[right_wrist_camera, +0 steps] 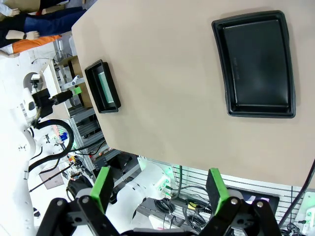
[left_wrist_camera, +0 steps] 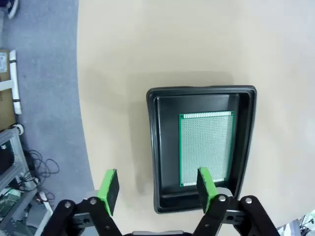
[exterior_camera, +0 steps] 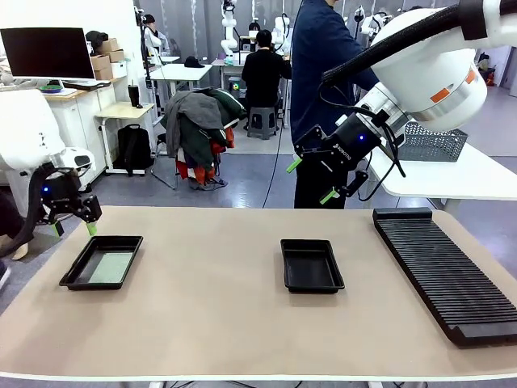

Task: Inspect and transfer BCBs to ESD trays.
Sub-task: Pick up the ESD tray and place it on the left side of the table.

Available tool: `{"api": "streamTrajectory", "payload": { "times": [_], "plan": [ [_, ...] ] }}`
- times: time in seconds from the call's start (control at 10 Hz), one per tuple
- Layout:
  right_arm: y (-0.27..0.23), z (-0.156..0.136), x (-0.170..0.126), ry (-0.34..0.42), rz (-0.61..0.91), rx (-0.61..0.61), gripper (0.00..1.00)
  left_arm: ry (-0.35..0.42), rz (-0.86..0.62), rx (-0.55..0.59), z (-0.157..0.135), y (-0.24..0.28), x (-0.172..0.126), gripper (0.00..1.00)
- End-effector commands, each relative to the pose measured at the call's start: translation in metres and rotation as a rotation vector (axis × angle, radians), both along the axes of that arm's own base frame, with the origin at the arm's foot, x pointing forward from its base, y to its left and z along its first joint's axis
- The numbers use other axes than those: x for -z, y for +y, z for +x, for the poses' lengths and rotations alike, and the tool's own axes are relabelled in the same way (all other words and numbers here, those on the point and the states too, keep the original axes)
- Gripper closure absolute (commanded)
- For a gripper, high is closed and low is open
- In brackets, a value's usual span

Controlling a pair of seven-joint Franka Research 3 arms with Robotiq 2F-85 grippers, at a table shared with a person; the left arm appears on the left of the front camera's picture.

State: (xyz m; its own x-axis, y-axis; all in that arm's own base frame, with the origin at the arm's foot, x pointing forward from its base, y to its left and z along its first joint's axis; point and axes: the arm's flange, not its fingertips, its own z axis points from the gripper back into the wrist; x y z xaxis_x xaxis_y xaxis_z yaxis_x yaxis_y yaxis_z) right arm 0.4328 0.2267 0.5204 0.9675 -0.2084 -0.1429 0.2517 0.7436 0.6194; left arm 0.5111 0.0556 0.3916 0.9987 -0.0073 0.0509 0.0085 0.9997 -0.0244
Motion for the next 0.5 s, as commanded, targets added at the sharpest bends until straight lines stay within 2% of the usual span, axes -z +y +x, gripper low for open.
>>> {"api": "streamTrajectory", "payload": {
  "times": [0.0,0.4],
  "plan": [
    [0.0,0.001,-0.001,0.0,-0.012,0.009,0.0,0.012,0.067,0.0,-0.013,-0.014,-0.014,0.16],
    [0.0,0.001,-0.001,0.0,-0.012,0.009,0.0,0.033,0.066,0.026,-0.022,-0.021,-0.037,0.16]
  ]
}}
